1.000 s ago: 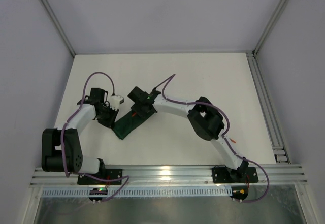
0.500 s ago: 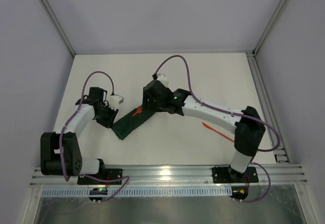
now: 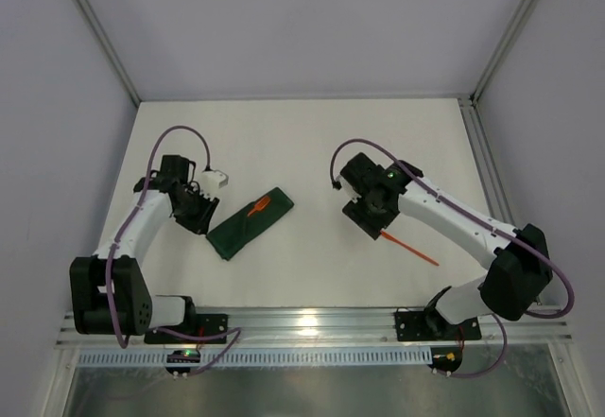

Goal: Fold the napkin into a case and place the utensils inside
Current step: Pick up the knife from the corner of the board.

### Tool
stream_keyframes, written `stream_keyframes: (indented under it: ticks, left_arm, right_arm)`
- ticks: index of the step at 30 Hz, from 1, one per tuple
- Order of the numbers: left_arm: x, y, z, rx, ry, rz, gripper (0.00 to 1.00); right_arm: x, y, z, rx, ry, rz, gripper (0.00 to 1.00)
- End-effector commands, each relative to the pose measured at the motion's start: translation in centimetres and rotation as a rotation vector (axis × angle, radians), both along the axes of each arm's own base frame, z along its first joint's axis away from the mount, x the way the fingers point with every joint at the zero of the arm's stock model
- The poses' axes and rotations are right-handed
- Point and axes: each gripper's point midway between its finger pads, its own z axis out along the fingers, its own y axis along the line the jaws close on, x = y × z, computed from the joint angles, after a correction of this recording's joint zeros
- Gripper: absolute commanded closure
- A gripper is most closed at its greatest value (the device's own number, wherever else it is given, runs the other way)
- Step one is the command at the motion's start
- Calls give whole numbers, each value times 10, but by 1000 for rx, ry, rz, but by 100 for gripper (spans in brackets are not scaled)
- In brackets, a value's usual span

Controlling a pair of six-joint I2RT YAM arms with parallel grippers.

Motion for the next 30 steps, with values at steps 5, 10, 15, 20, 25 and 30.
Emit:
stream_keyframes:
  ticks: [5, 10, 15, 20, 25, 30]
  left_arm:
    - [6, -5, 17, -31, -27, -11, 64]
    - [9, -6, 17, -40, -23, -9, 65]
    - [9, -1, 16, -11, -25, -8, 65]
    - [7, -1, 20, -10, -35, -12, 64]
    - [8, 2, 21, 1, -39, -10, 64]
    - [6, 3, 20, 7, -35, -8, 64]
  right_arm:
    - [-27, -76, -36, -71, 72, 189, 35]
    - [-29, -100, -72, -95, 105, 186, 35]
    - [-7, -81, -104, 52, 164, 178, 35]
    - [-13, -92, -138, 26, 268, 113, 39]
    - [-13, -95, -141, 0, 289, 108, 64]
    - [-6, -93, -133, 5, 280, 96, 96]
